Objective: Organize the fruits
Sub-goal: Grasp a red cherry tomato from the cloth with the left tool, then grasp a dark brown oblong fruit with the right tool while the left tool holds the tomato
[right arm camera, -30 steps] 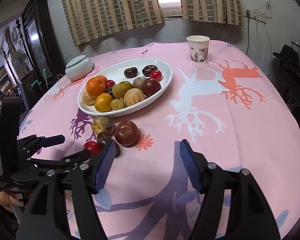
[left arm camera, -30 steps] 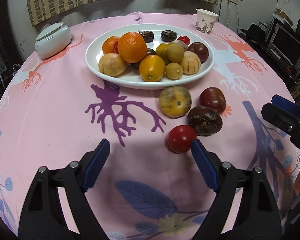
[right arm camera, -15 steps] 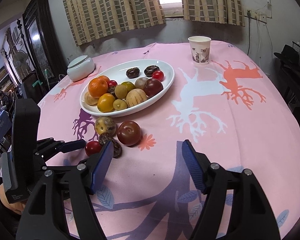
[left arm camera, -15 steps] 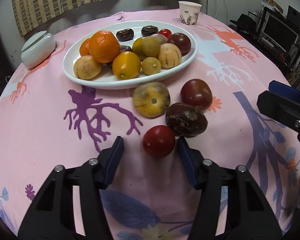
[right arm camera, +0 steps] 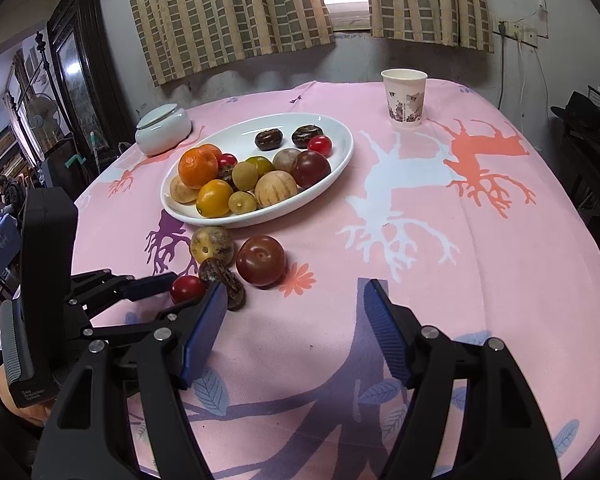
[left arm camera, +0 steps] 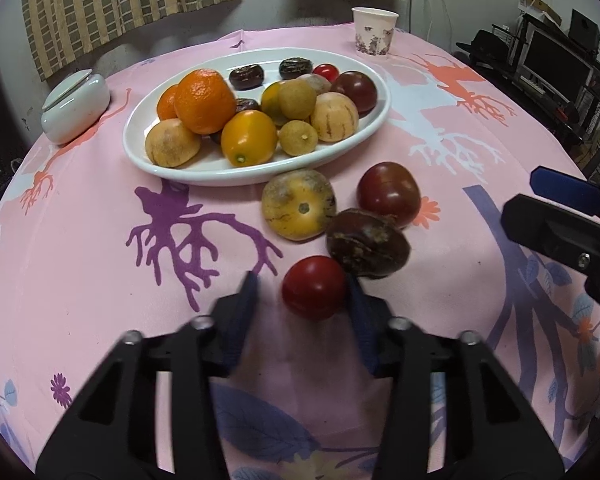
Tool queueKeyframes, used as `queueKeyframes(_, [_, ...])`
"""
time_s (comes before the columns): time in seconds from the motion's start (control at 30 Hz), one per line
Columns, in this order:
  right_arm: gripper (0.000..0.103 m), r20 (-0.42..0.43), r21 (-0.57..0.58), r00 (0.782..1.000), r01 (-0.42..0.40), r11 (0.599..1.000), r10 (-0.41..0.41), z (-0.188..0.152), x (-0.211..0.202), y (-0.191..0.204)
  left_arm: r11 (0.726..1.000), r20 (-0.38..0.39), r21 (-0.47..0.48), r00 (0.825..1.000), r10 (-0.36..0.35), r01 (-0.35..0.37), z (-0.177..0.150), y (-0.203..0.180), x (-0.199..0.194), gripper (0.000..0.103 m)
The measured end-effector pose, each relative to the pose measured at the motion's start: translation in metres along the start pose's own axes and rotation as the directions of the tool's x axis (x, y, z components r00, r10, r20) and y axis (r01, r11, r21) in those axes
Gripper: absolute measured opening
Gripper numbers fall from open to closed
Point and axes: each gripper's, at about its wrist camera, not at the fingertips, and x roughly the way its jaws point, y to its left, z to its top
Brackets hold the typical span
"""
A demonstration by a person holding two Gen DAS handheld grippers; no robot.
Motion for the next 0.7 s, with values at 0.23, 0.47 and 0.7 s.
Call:
queueKeyframes(0.23, [0.071, -0.011, -0.028, 1.000, -0.002, 1.000, 0.002, -0.002, 0.003, 0.005, 1.000, 0.001, -0.024, 1.000, -0.005, 0.005, -0.003, 0.011, -0.014, 0.031])
queueKeyframes(0.47, [0.071, -0.083, -0.103, 0.995, -0.065, 0.993, 0.057, -0.013, 0.019, 0.031, 0.999, 0.004, -0.038, 1.000, 0.011, -0.011, -0.019, 0.032, -0.032, 0.031])
queueKeyframes(0.7, [0.057, -0.103, -0.205, 0.994, -0.059, 0.977, 0.039, -0.017, 0.031, 0.072, 0.996, 0.013, -0.076, 0.999, -0.036, 0.037, -0.023, 0.049, -0.033, 0.031])
